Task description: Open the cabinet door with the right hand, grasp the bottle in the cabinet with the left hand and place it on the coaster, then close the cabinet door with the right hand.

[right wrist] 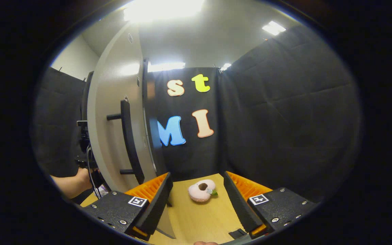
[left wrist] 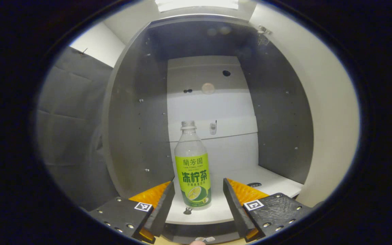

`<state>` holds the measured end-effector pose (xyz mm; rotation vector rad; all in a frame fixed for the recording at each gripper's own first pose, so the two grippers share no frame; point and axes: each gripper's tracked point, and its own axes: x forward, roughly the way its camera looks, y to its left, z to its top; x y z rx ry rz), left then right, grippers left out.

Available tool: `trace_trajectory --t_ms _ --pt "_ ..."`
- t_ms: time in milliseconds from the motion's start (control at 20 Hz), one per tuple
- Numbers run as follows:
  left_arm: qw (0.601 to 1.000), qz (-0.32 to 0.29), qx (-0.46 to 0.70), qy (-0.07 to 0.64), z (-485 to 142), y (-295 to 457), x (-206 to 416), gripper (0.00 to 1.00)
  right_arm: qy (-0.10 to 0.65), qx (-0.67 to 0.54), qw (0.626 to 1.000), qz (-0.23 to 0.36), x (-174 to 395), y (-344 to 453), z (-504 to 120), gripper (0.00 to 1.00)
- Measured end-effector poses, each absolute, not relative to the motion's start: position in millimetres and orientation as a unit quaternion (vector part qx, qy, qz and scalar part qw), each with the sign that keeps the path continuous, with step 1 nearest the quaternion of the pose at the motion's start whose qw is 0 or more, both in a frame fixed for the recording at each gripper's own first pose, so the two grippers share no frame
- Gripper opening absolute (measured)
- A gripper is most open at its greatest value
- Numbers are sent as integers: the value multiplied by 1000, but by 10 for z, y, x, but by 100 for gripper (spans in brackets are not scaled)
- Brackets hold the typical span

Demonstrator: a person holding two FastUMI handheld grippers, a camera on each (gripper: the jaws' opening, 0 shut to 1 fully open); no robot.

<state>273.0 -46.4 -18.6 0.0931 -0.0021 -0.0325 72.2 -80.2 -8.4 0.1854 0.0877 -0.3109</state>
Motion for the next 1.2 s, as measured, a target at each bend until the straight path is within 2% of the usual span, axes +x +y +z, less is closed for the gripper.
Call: trace_trajectory --t_ms 150,450,500,550,600,650,700,850,900,1000,1050,1100,1200 --pt "999 -15 48 7 -337 -399 2976 82 77 79 980 -168 777 -746 -323 94" --pt "999 -19 40 13 -418 -384 3292 82 123 59 978 -155 881 -516 -632 93" --pt "999 -15 42 12 -396 -360 3335 86 128 60 978 -150 899 -485 -663 93" --pt "999 -16 41 11 -381 -360 3367 82 131 60 979 -146 924 -457 -688 93" --pt "999 -26 36 14 -401 -404 3387 82 133 58 979 -144 933 -467 -713 93" --pt "999 -38 26 20 -446 -451 3401 86 131 61 980 -139 969 -471 -719 93" --pt "999 -40 19 27 -491 -455 3393 82 131 60 979 -142 922 -483 -711 93" --pt "999 -13 20 37 -556 -328 3354 84 124 61 978 -157 889 -590 -673 93" --pt "999 -5 15 35 -555 -305 3406 68 125 65 977 -159 888 -598 -689 93" --pt "999 6 15 37 -560 -233 3351 68 131 65 977 -158 890 -592 -717 93" --pt "999 12 18 38 -568 -191 3338 72 136 63 976 -157 880 -589 -737 93" --pt "999 8 17 36 -556 -203 3317 68 138 61 977 -153 862 -572 -759 93" --pt "999 13 24 31 -500 -180 3240 67 133 59 979 -143 852 -533 -756 93"
